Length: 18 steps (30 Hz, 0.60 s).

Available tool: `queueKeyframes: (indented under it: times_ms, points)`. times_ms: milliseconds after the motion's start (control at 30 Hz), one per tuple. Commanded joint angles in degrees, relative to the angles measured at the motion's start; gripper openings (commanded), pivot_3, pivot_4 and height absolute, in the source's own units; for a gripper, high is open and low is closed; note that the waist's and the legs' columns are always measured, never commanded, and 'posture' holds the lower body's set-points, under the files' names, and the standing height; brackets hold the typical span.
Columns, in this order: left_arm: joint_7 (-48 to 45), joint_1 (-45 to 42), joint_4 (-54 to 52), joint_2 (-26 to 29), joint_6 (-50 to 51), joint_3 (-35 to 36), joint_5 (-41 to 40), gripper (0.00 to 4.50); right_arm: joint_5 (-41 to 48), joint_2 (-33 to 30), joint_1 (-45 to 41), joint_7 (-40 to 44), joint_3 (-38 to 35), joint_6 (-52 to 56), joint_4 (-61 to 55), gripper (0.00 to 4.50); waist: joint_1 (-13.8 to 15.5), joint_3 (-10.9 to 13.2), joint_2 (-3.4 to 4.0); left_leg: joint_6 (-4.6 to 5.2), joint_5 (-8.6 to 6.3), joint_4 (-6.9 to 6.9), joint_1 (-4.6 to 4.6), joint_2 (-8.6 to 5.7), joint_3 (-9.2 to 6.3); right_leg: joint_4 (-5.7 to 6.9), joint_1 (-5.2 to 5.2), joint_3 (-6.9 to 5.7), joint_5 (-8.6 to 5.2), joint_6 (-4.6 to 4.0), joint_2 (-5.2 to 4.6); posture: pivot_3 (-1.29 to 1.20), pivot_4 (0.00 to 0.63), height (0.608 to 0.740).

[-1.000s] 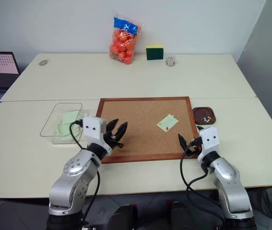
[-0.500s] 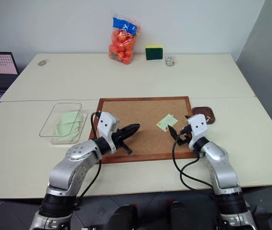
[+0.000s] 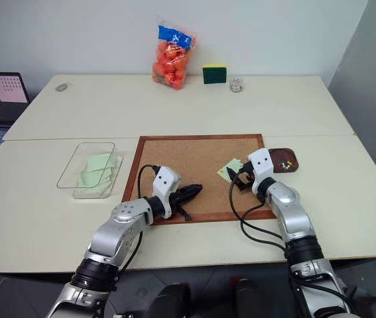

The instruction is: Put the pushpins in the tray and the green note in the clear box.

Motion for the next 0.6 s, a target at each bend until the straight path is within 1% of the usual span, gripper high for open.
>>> queueKeyframes:
  times_ms: [33, 200, 233, 267, 300, 467, 600]
  points:
    - [0.4, 0.9, 2.0, -0.5, 0.6, -1.1, 1.3, 0.01, -0.2, 0.5, -2.6, -0.3, -0.9, -1.7, 2.1, 4.50, 0.0, 0.0, 0.00, 0.00, 0.00, 0.00, 0.05, -0.01, 0.03, 0.09, 0.00, 0.04, -0.01, 0.01, 0.00, 0.00, 0.150, 0.740]
    - [0.7, 1.2, 1.4, -0.8, 0.9, -0.7, 1.2, 0.01, -0.4, 1.2, -4.4, -0.1, -0.6, -1.8, 5.5, 4.50, 0.0, 0.0, 0.01, 0.01, 0.00, 0.00, 0.18, -0.01, 0.11, 0.25, 0.00, 0.12, -0.03, -0.04, 0.00, 0.00, 0.150, 0.740]
    - [0.7, 1.2, 1.4, -0.8, 0.9, -0.7, 1.3, 0.00, -0.5, 1.4, -4.8, -0.2, -0.6, -1.9, 6.3, 4.16, 0.0, 0.0, 0.01, 0.01, 0.00, 0.00, 0.20, -0.01, 0.14, 0.26, 0.00, 0.15, -0.03, -0.05, 0.00, 0.00, 0.150, 0.740]
    - [0.7, 1.2, 1.2, -0.8, 0.9, -0.6, 1.3, 0.00, -0.6, 1.5, -5.3, -0.3, -0.6, -1.8, 7.1, 4.08, 0.0, 0.0, 0.00, 0.01, 0.00, 0.00, 0.23, -0.02, 0.18, 0.29, 0.00, 0.19, -0.03, -0.05, 0.00, 0.00, 0.150, 0.740]
    - [0.8, 1.2, 1.0, -0.7, 1.0, -0.6, 1.4, 0.00, -0.7, 1.6, -5.7, -0.3, -0.5, -1.5, 7.9, 3.84, 0.0, 0.0, 0.00, 0.01, 0.00, 0.00, 0.25, -0.02, 0.21, 0.30, 0.00, 0.22, -0.04, -0.04, 0.00, 0.00, 0.150, 0.740]
    - [1.1, 1.0, 0.0, -0.6, 1.5, -0.1, 1.2, 0.00, -0.8, 1.9, -6.9, -0.4, -0.8, -1.7, 10.4, 2.91, 0.0, 0.0, 0.00, 0.01, 0.00, -0.02, 0.36, -0.02, 0.38, 0.35, 0.00, 0.43, -0.04, -0.03, 0.01, 0.00, 0.150, 0.740]
    - [1.4, 1.2, -0.7, -0.5, 1.8, 0.1, 1.2, 0.00, -1.1, 2.0, -7.7, -0.8, -0.9, -1.7, 11.9, 1.92, -0.1, 0.0, 0.00, 0.01, 0.00, -0.02, 0.42, -0.02, 0.50, 0.38, -0.01, 0.62, -0.07, 0.02, 0.03, 0.00, 0.150, 0.740]
